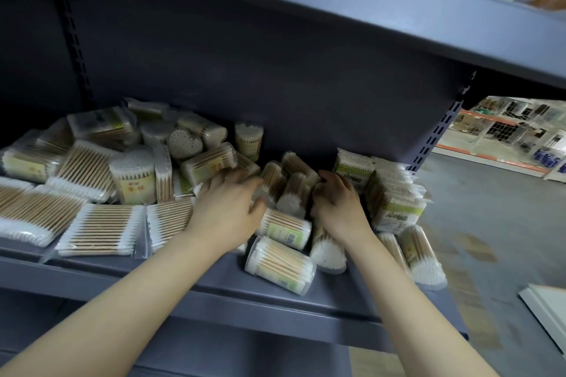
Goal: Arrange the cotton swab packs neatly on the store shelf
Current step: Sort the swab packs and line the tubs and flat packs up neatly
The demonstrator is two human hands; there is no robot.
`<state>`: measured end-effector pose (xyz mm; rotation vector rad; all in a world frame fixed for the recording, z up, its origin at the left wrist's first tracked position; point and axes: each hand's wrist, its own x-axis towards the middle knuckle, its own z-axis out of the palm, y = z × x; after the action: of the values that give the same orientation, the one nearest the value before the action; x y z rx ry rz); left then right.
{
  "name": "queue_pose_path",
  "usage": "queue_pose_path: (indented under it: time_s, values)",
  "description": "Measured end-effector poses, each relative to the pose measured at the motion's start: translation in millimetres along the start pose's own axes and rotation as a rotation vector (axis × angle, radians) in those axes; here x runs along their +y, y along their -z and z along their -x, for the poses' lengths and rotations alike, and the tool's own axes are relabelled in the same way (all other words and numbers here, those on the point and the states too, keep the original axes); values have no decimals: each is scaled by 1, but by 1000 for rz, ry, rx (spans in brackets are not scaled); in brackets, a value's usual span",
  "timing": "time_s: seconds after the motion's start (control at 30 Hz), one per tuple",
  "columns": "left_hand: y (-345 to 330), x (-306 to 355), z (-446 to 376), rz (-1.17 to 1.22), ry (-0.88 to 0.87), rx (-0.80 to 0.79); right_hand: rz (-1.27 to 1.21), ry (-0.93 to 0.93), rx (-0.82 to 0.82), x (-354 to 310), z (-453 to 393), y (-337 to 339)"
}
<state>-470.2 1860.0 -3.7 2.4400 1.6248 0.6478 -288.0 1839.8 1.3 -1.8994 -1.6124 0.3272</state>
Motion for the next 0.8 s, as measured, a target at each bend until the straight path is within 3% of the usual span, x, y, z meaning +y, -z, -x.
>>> queue_pose_path:
  time_s: [0.2,0.53,0.8]
  values:
    - [16,-20,13,62,38,222,-34,123,-26,-35,3,-4]
    - [41,-82,54,-5,182,338,-58,428,-215,-103,22,-38]
    - [51,-109,86,-38,250,280,390,722,-354,-118,29,-71]
